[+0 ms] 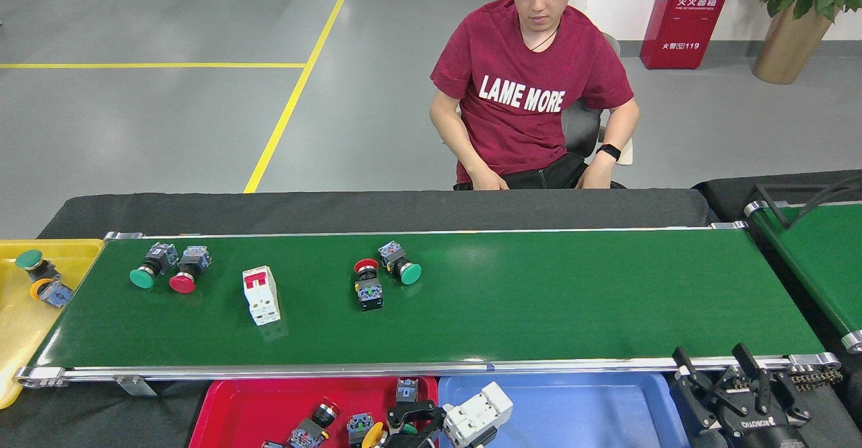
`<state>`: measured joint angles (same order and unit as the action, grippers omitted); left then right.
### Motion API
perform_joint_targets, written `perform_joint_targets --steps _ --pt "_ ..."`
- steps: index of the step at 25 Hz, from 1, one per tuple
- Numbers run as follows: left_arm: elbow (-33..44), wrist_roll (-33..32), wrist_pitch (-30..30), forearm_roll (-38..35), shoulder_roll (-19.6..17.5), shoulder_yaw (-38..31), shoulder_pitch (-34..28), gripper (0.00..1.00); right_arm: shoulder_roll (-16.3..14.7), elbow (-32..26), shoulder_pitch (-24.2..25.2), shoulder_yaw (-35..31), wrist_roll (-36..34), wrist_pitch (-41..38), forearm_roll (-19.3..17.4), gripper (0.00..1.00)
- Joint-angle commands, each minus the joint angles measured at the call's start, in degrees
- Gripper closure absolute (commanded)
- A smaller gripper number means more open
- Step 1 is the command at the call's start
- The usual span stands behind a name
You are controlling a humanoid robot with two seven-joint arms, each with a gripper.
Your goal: Pick switch part from conveyor to tray
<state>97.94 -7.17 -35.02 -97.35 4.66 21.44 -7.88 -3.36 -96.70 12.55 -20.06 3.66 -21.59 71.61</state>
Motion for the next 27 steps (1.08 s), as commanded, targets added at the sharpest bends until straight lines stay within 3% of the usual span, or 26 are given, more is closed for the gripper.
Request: perform_joint_targets --steps 1,3,6,9,14,17,23,27 --pt "0.8 -0.7 5.3 0.0 0.4 2.5 0.2 0.0 -0.1 -0.8 0.0 -0.2 -1.6 1.6 0.4 0.08" --pt "0.8 -0.6 8.9 0.1 0.3 5.5 0.2 0.0 0.0 -0.8 0.0 -0.2 -1.6 1.9 0.4 0.07" --pt "1.1 -0.1 9.6 0.3 0.0 4.0 -0.2 0.0 0.0 -0.8 0.1 -0.2 -1.6 2.0 0.3 0.06" --pt "4.0 0.4 10.8 1.7 0.1 -8.2 -3.5 0.0 0.2 -0.8 0.3 -0.2 -1.6 2.0 0.3 0.06" --pt "3.1 10.7 10.2 6.0 -2.6 -36.0 -5.7 0.0 0.6 -0.8 0.1 -0.2 -1.6 1.9 0.3 0.06" --pt "1.4 11.0 9.1 7.4 -5.6 -44.6 -6.8 0.0 1.1 -0.8 -1.3 -0.2 -1.6 3.2 0.3 0.06" --pt "-1.5 10.9 9.0 7.6 -6.2 -46.1 -5.7 0.0 1.1 -0.4 -7.2 7.6 -0.9 12.7 1.0 0.06" --pt "-7.4 7.3 9.2 7.3 -6.5 -45.6 1.0 0.0 1.0 0.1 -8.5 18.9 -1.0 23.3 5.4 0.06"
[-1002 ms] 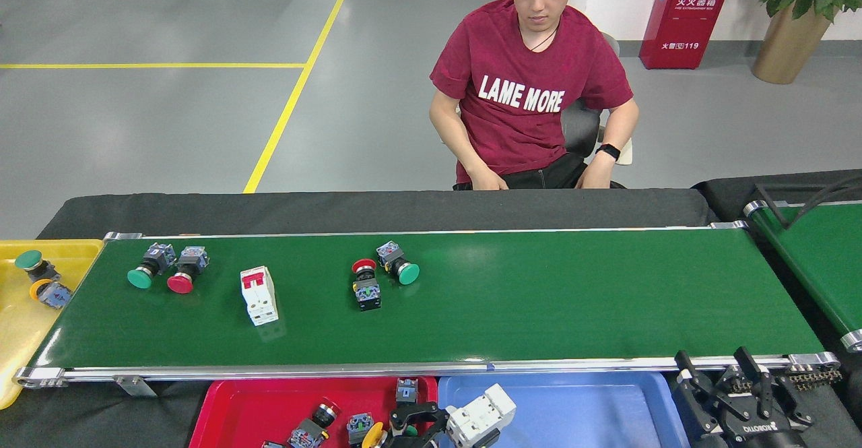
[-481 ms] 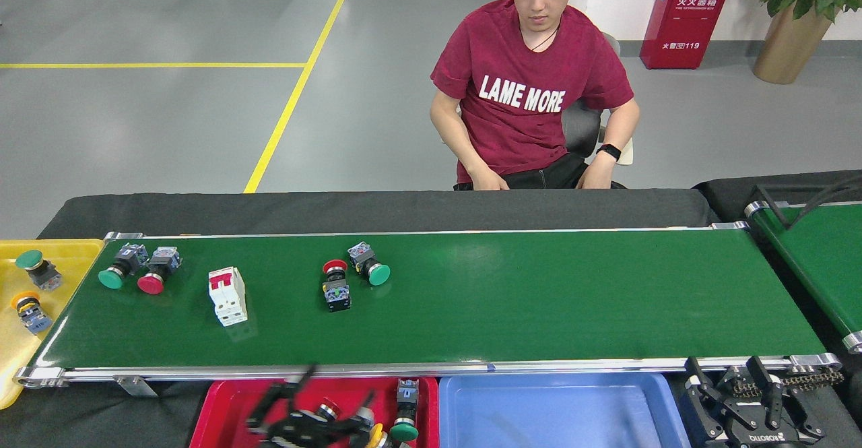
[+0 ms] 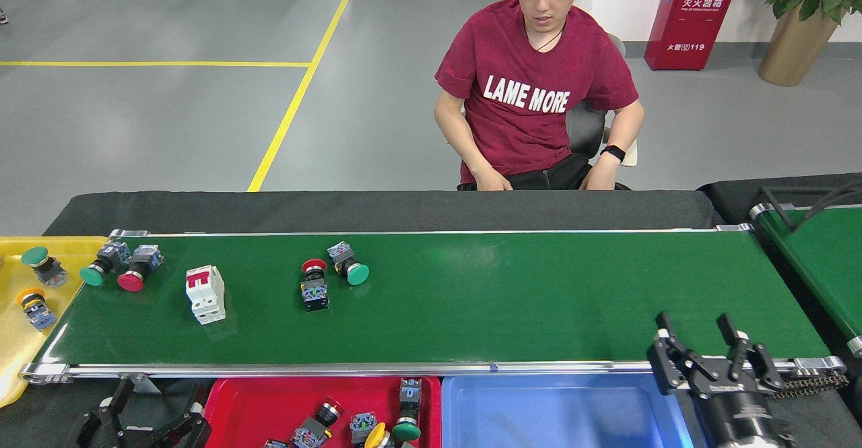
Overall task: Pick switch part from conveyor to tray
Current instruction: 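Reach the left gripper to the white-and-red breaker and grasp it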
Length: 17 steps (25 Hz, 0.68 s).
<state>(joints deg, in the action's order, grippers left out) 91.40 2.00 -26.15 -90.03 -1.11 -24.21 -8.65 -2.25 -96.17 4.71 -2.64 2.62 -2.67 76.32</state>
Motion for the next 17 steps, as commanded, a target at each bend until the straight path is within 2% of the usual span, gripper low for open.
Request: perform_joint_targets --steps 1,4,8,17 --pt "-4.0 -4.5 0.8 -0.1 -1.4 -0.2 5.3 0.0 -0.2 -0.6 -0.5 2.7 -0.1 5.5 0.8 0.06" --pt "-12.2 -6.9 2.0 -0.1 -4.3 -0.4 13.2 0.0 -0.1 -0.7 0.1 3.1 -0.2 5.6 0.8 0.04" --pt "-19.6 -6.9 3.1 -0.2 -9.9 0.1 17.8 0.0 0.0 -0.8 0.2 3.1 -0.3 5.6 0.7 0.04" --pt "-26.1 -7.0 4.1 -0.4 -10.8 1.0 22.5 0.0 -0.2 -0.7 0.2 3.3 -0.3 5.5 0.7 0.04"
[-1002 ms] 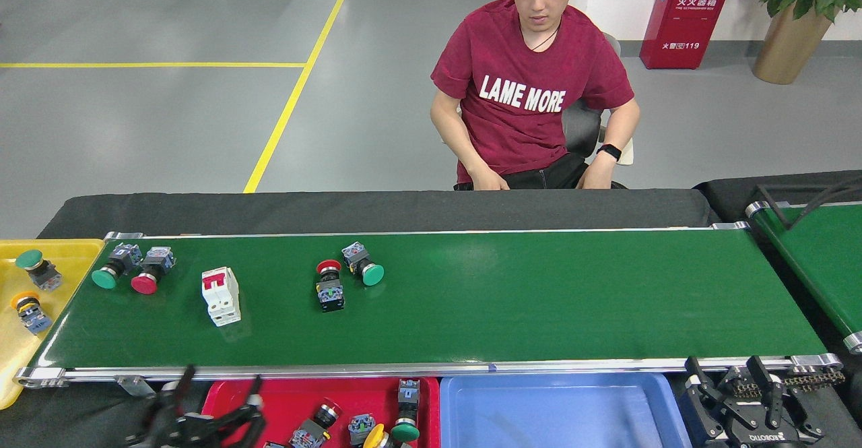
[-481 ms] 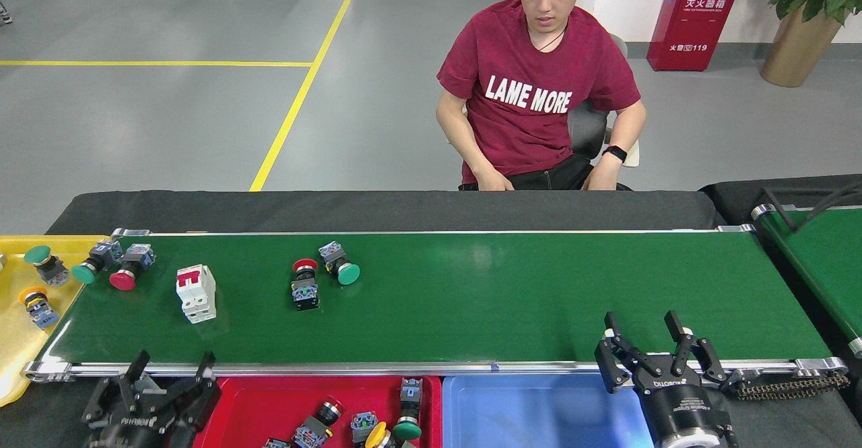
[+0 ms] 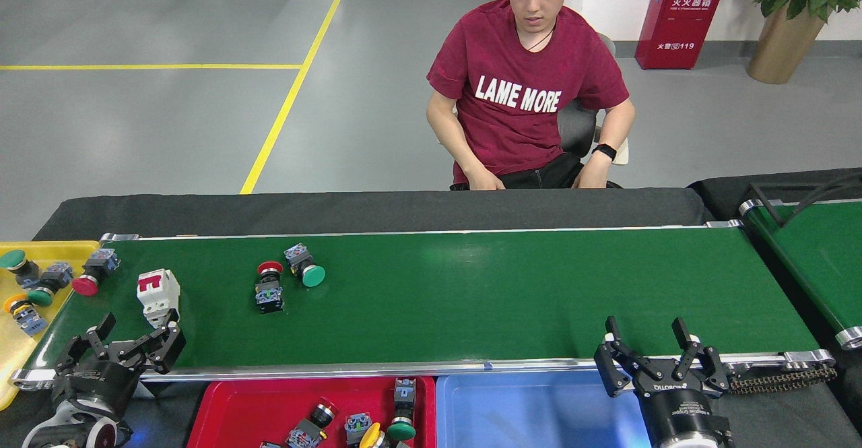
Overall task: Pick switch part from conveyor to tray
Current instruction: 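Reach the left gripper to the white-and-red breaker and grasp it, then carry the breaker with the left gripper and drop it into the blue tray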
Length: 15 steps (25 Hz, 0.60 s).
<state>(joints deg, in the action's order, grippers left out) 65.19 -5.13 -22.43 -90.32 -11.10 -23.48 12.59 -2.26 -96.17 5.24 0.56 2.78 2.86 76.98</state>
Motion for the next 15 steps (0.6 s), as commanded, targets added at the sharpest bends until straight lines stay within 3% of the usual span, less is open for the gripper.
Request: perform_joint_targets --steps 1,5,6,7,9,10,11,13,15 --pt "-0.9 0.1 0.6 -0.1 -0.9 0.6 2.3 0.0 -0.3 -0.7 -0.4 0.1 -0.5 0.0 0.0 0.04" --pt "-10.7 0.5 6.9 -0.3 -1.8 2.7 9.6 0.01 -0.3 -0.7 -0.5 0.1 -0.5 0.0 0.0 0.04" --pt "-14.2 0.6 9.6 -0.3 -2.5 5.0 12.0 0.07 -0.3 -0.7 -0.5 0.1 -0.5 0.0 0.0 0.04" --pt "-16.8 0.9 12.1 -0.3 -3.2 7.3 13.7 0.19 -0.4 -0.7 -0.5 0.1 -0.5 0.0 0.0 0.04" --pt "-20.4 5.1 14.6 0.1 -4.2 11.1 15.5 0.56 -0.4 -0.7 -0.5 0.1 -0.5 0.0 0.0 0.04" --pt "-21.6 8.6 14.3 0.5 -4.5 12.1 15.6 0.82 -0.4 -0.7 -0.5 0.1 -0.5 0.0 0.0 0.04" --pt "-22.3 11.5 14.3 0.4 -4.5 12.1 15.6 0.93 -0.4 -0.7 -0.5 0.1 -0.5 0.0 0.0 0.04" --pt "-22.7 15.6 14.3 0.4 -4.5 12.6 15.4 1.0 -0.4 -0.7 -0.5 0.1 -0.5 0.0 0.0 0.04" --pt "-22.3 16.1 14.3 0.0 -4.3 12.9 14.7 1.0 -0.3 -0.7 -0.4 0.1 -0.4 0.0 0.0 0.04"
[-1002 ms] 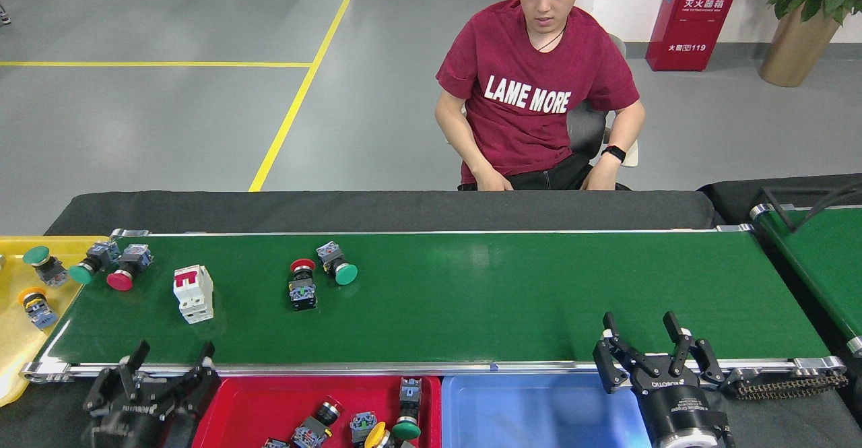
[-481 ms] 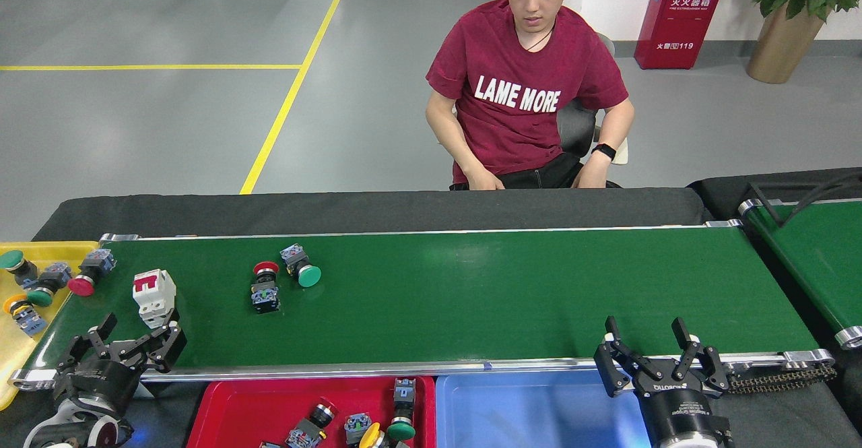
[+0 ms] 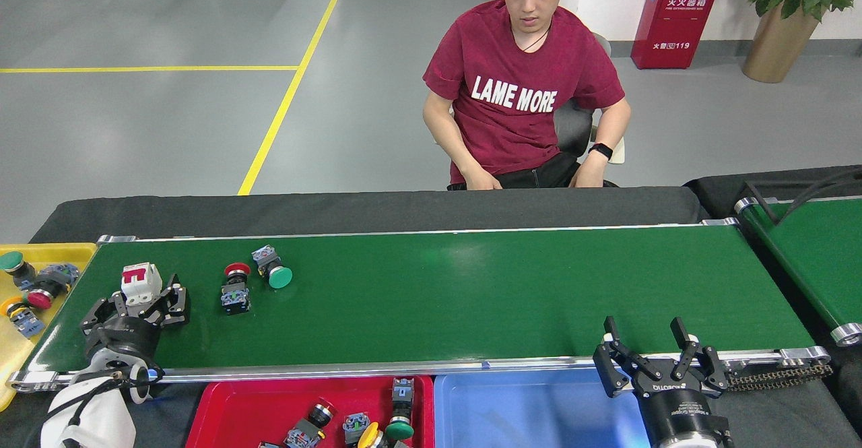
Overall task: Pick switch part from conveyor to tray
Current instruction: 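Carry the breaker with the left gripper and drop it into the blue tray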
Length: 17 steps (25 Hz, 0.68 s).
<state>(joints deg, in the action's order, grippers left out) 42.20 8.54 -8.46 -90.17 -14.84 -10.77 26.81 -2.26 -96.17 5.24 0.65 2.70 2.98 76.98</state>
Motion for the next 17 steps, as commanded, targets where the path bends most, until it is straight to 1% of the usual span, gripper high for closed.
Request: perform_joint_targets --steps 1,3,5,7,9,12,14,15,16,17 --pt "1.0 2.5 0.3 -0.1 -0.5 0.7 -0.3 1.0 -0.3 -0.7 -0.5 0.0 -0.3 -0.2 0.0 0.04" --pt "4.1 2.5 -0.8 0.3 -0.5 1.7 -2.2 1.0 -0.3 -0.7 -0.4 0.0 -0.3 -0.2 0.0 0.04" --pt "11.3 2.3 -5.3 0.9 -0.1 1.7 -5.7 1.0 -0.2 -0.8 -0.3 0.0 -0.3 -0.1 0.0 0.04" --pt "19.8 1.6 -10.3 2.7 -0.1 1.5 -10.5 1.0 -0.2 -0.8 -0.3 0.0 -0.2 -0.1 0.0 0.04" --pt "31.2 -0.8 -15.0 5.4 0.1 1.8 -16.8 1.0 -0.2 -0.9 -0.3 0.0 -0.2 -0.1 0.0 0.04" --pt "46.1 -3.6 -20.0 7.6 1.3 2.4 -26.7 1.0 -0.5 -1.0 -0.3 -0.5 0.0 -0.2 -0.2 0.03" --pt "55.4 -5.0 -22.8 7.6 3.9 5.8 -33.4 1.0 -2.0 -1.0 -0.3 -0.8 0.1 -0.3 -0.4 0.03" --pt "58.7 -5.9 -23.3 7.3 4.8 7.9 -36.2 0.99 -2.8 -1.0 -0.2 -0.9 0.1 -0.3 -0.9 0.03" --pt "60.3 -6.7 -23.7 7.3 6.1 10.6 -39.0 0.99 -4.2 -1.0 0.0 -1.1 0.1 -0.4 -1.7 0.03" --pt "59.8 -7.3 -23.6 7.1 7.6 14.3 -40.2 0.99 -5.2 -1.0 0.7 -1.4 0.0 -0.5 -2.8 0.03"
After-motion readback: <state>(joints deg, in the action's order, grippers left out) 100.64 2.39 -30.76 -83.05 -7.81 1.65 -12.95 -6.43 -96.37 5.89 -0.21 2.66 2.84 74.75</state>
